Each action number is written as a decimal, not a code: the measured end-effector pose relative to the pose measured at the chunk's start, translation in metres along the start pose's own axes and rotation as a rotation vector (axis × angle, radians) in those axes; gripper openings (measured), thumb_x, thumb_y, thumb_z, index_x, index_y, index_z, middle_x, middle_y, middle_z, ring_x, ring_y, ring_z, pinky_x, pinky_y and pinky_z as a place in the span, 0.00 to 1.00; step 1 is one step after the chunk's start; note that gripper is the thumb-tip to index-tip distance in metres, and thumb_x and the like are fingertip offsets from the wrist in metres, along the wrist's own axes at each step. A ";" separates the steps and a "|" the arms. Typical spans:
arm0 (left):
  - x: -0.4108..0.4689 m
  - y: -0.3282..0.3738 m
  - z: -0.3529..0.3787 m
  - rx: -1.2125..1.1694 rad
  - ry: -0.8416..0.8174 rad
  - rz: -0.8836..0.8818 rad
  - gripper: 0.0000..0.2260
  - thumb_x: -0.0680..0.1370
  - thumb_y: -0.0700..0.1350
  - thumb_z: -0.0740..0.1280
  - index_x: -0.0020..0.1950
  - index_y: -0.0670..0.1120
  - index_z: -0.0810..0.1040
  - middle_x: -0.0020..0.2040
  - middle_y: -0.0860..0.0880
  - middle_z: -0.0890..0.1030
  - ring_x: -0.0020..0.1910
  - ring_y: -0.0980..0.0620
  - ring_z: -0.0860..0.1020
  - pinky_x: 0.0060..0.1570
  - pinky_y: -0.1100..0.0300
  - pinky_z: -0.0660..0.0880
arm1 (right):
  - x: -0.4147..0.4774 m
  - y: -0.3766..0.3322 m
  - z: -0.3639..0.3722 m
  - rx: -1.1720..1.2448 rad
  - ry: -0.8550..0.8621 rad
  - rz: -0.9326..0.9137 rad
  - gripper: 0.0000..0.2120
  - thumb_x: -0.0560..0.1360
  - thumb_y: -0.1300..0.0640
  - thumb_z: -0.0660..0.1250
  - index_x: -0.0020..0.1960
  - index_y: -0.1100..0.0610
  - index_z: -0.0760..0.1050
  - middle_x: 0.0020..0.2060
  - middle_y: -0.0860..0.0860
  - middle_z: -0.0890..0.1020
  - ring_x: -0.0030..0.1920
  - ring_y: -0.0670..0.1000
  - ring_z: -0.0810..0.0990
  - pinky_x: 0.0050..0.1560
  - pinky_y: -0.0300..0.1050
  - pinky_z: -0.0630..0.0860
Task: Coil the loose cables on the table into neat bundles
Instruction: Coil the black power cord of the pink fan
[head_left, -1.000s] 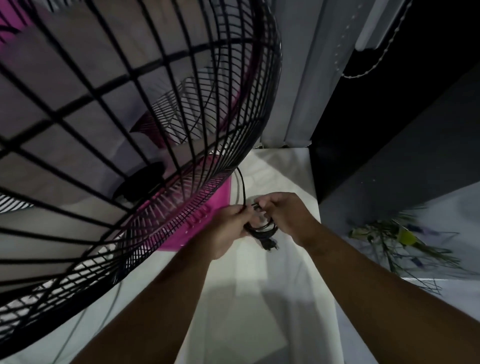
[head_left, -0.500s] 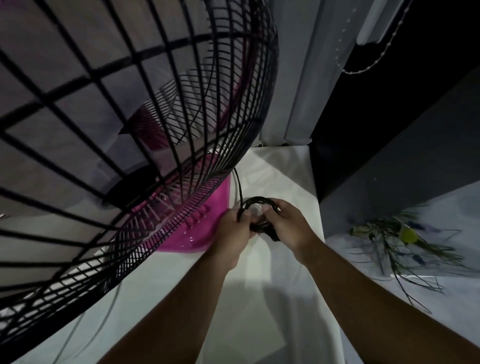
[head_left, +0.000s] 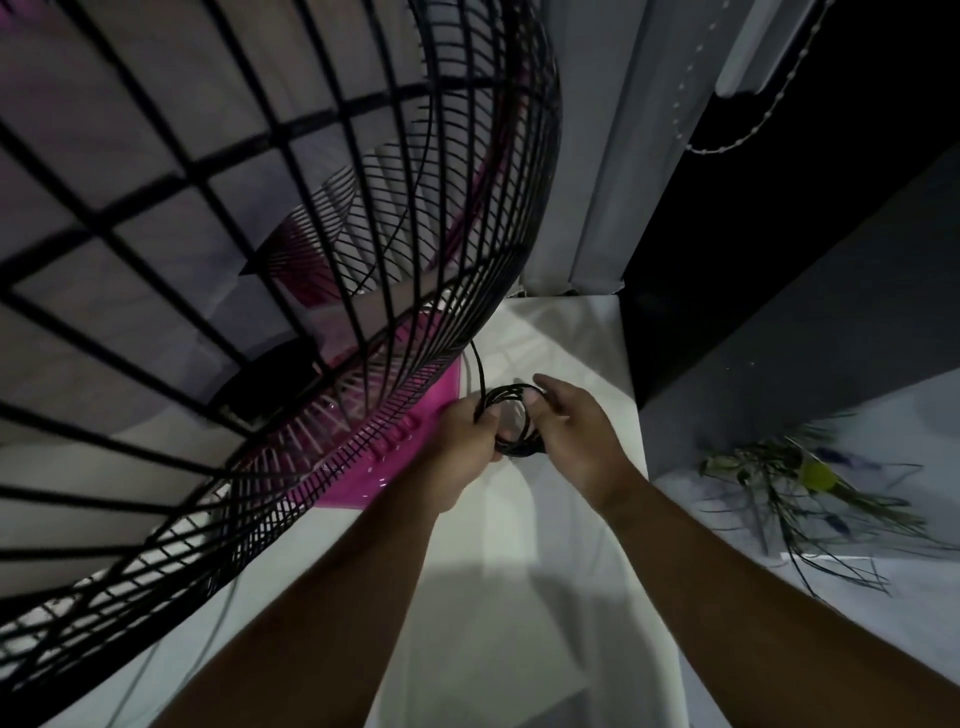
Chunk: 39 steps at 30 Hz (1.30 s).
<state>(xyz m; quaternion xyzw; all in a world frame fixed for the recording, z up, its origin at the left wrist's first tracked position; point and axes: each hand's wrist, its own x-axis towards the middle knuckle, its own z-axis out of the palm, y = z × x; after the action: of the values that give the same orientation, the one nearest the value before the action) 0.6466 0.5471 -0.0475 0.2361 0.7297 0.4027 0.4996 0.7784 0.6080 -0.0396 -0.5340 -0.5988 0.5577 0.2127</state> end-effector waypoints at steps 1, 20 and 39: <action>0.001 -0.003 0.001 -0.016 0.026 -0.006 0.09 0.84 0.44 0.60 0.52 0.53 0.80 0.39 0.55 0.83 0.38 0.57 0.82 0.36 0.63 0.77 | -0.005 0.003 0.003 0.069 0.120 0.026 0.09 0.81 0.54 0.65 0.58 0.55 0.80 0.50 0.50 0.85 0.51 0.50 0.84 0.54 0.46 0.80; -0.003 -0.008 0.012 -0.239 0.142 -0.070 0.10 0.84 0.45 0.60 0.62 0.46 0.78 0.40 0.52 0.82 0.38 0.58 0.82 0.37 0.64 0.77 | -0.015 0.001 0.006 0.896 -0.054 0.737 0.11 0.84 0.48 0.61 0.51 0.50 0.79 0.35 0.43 0.87 0.35 0.40 0.85 0.41 0.43 0.74; -0.013 0.020 0.033 0.082 0.390 -0.062 0.17 0.82 0.44 0.60 0.71 0.45 0.69 0.61 0.47 0.78 0.59 0.46 0.78 0.51 0.58 0.70 | -0.033 0.002 0.000 0.468 0.054 0.116 0.10 0.81 0.56 0.68 0.58 0.44 0.83 0.52 0.47 0.86 0.50 0.44 0.85 0.42 0.36 0.80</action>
<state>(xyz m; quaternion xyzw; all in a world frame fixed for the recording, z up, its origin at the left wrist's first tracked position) 0.6809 0.5603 -0.0295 0.1511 0.8353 0.3951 0.3512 0.7910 0.5786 -0.0300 -0.5183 -0.4156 0.6781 0.3143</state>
